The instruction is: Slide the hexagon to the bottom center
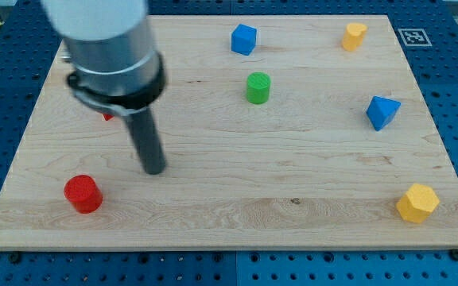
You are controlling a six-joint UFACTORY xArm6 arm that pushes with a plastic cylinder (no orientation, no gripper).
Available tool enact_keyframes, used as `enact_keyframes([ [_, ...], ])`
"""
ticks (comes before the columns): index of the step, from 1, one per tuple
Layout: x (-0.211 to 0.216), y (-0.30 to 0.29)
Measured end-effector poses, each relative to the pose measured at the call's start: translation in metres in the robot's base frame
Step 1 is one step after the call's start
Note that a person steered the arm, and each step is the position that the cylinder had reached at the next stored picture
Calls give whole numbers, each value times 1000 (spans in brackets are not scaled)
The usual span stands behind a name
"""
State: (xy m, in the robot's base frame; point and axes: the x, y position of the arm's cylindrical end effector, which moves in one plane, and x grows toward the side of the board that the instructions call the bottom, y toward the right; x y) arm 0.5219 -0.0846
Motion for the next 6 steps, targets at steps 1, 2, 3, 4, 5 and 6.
enact_keyframes([
  [1, 1, 49],
  [2, 22, 101],
  [3, 35, 156],
  [4, 13, 192],
  [5, 6, 240],
  [6, 5, 307],
])
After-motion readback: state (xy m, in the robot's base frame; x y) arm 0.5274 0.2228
